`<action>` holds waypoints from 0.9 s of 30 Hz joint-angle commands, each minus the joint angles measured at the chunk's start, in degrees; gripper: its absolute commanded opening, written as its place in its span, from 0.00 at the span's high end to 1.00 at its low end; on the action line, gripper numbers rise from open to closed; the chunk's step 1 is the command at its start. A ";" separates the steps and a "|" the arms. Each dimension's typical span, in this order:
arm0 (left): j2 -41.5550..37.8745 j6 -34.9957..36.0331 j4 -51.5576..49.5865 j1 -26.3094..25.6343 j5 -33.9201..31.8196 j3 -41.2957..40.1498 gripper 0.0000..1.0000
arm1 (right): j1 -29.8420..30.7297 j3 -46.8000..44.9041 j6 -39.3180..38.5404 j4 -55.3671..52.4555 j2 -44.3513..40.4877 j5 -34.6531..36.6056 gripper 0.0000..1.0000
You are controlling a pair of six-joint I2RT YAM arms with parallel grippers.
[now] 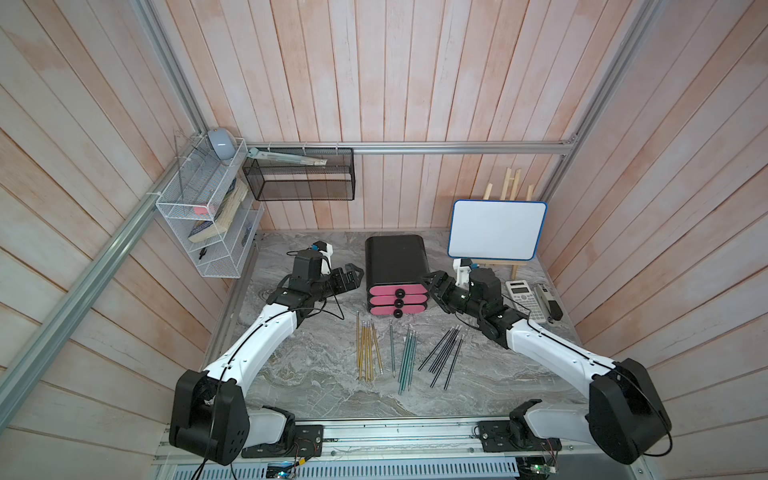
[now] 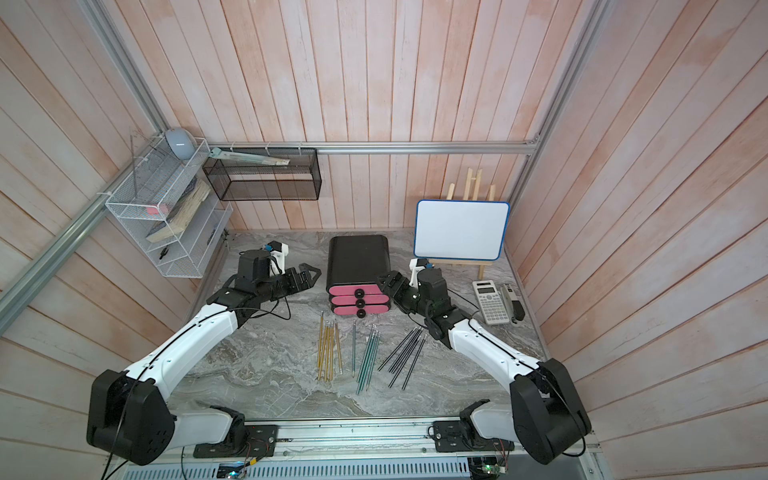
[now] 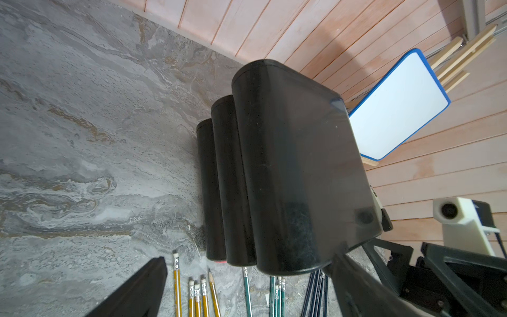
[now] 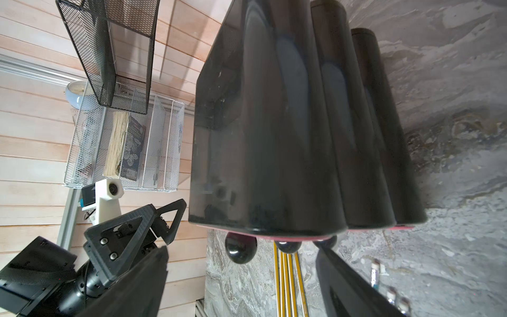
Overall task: Please place the pencils in the drawer according to their color
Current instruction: Move the storage box to the center of the board.
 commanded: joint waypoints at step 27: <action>3.12 -1.87 -0.78 -0.19 -1.33 3.93 0.01 | 0.77 17.94 5.07 4.09 23.98 -3.39 0.13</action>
